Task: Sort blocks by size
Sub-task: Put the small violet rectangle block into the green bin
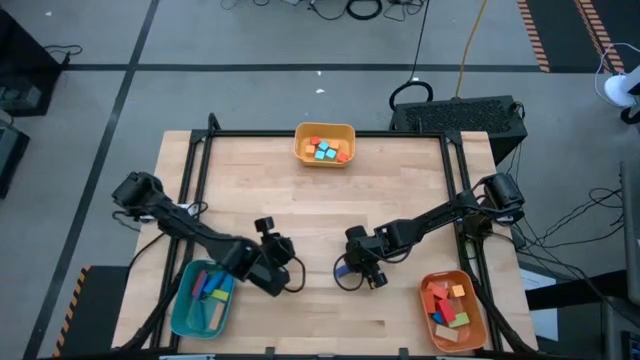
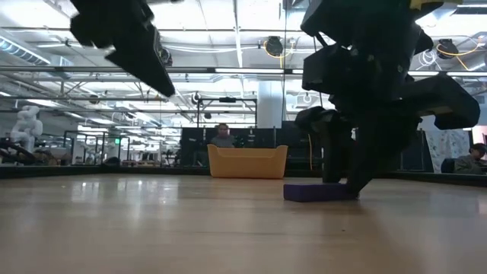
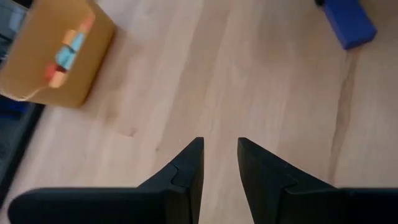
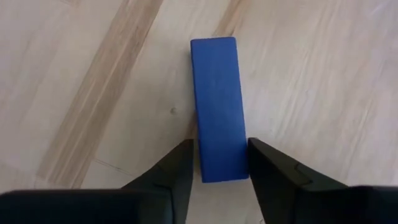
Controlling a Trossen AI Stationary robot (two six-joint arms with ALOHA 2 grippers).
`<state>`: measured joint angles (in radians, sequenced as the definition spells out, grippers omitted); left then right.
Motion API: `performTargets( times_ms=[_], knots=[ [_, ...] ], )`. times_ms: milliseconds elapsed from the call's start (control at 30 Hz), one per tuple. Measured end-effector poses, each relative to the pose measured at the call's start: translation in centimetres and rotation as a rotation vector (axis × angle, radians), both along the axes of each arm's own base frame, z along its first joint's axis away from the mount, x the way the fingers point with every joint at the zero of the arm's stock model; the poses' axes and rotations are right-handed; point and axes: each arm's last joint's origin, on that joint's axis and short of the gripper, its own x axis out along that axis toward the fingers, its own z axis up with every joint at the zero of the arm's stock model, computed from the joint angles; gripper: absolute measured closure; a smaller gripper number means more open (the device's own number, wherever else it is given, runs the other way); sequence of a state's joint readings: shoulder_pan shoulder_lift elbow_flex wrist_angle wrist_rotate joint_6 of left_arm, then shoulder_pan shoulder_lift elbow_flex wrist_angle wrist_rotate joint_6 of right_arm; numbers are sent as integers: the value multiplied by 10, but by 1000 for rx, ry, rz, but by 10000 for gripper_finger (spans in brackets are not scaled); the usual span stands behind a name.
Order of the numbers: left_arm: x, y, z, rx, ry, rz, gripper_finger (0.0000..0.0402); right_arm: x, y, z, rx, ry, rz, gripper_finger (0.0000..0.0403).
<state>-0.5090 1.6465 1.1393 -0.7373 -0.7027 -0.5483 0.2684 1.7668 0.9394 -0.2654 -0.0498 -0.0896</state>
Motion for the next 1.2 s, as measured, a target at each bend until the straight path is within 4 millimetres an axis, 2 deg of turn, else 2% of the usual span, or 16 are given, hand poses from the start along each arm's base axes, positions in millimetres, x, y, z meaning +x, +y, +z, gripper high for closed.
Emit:
performTargets(
  times_ms=[233, 367, 500, 900, 1200],
  knots=[
    [16, 6, -12, 6, 18, -27, 301, 0, 0, 0, -1, 4, -2, 313],
    [23, 9, -12, 11, -12, -50, 301, -1, 0, 0, -3, 11, -3, 315],
    [29, 16, -19, 35, -41, -110, 301, -1, 0, 0, -5, 14, -1, 314],
    [49, 71, -43, -91, -142, -252, 301, -2, -13, -1, -88, 39, -39, 314],
    [56, 109, -43, -91, -116, -344, 301, 2, -30, -1, -152, 15, -122, 314]
  ],
)
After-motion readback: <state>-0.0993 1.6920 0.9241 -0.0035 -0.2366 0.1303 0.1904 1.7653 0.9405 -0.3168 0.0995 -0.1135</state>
